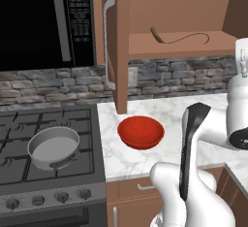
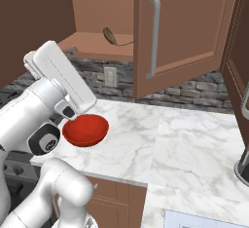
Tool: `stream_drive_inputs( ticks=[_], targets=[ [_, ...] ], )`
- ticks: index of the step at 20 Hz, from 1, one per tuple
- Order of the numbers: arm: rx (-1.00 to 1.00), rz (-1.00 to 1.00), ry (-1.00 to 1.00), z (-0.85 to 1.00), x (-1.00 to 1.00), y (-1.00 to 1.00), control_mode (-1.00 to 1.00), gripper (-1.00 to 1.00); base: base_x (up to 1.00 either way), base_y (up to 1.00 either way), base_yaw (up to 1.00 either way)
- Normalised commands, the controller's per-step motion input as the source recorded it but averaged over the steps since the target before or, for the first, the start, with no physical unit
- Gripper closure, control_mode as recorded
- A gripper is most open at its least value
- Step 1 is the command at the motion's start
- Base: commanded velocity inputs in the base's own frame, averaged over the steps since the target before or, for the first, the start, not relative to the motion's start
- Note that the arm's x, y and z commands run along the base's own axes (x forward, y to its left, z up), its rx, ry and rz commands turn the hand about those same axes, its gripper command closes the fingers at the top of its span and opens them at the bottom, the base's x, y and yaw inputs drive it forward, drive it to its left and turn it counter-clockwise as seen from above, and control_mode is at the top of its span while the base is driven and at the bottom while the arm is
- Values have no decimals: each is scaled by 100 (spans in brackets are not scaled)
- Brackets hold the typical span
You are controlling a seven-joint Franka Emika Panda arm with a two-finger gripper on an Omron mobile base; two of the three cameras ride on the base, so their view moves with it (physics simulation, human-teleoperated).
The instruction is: Open the cabinet and move the ladle to the pot. Then close the cabinet.
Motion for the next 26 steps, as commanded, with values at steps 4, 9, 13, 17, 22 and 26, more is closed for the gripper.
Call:
stream_drive_inputs(
  ticks=[4, 9, 13, 17, 22, 26],
  targets=[
    [19, -3, 0, -21, 25, 0, -100, -100, 0, 0, 0],
    [25, -13, -3, -24, 11, 0, -100, -100, 0, 0, 0],
    [22, -15, -5, -11, 15, -6, -100, -100, 0, 0, 0],
    [17, -5, -7, -6, 26, -7, -100, -100, 0, 0, 0],
    [11, -2, -6, 0, 36, -12, -100, -100, 0, 0, 0],
    [3, 0, -7, -1, 35, -11, -100, -100, 0, 0, 0]
  ],
)
